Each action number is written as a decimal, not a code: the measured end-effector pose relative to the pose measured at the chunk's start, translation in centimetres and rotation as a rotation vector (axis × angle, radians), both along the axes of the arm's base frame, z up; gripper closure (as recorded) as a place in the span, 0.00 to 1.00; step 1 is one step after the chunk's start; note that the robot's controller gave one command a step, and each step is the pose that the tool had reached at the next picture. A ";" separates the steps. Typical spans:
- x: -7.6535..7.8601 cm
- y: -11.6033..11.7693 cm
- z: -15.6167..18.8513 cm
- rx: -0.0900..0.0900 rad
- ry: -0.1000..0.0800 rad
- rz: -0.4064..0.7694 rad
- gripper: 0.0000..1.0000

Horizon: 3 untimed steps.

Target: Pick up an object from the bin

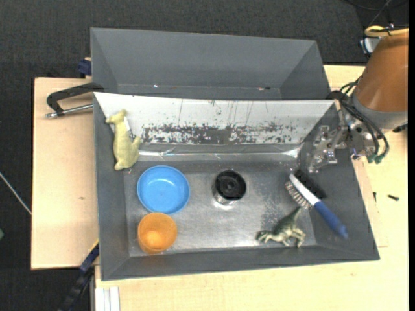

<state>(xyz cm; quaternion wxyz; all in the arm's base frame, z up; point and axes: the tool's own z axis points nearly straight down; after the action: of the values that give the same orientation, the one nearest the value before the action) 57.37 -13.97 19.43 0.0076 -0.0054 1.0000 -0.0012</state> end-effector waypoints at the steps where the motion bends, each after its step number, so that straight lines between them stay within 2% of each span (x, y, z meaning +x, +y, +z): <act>1: -0.2 0.0 -0.5 0.002 0.009 0.000 0.00; 2: -3.6 2.5 -12.2 0.001 0.010 0.333 0.00; 3: -3.6 2.4 -12.1 -0.001 0.009 0.333 1.00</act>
Offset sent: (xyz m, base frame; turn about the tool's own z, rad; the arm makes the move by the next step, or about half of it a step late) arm 0.0000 0.0000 0.0000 0.0000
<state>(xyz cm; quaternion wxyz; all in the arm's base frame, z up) 53.80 -11.52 7.33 0.0034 -0.1710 0.9853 -0.0003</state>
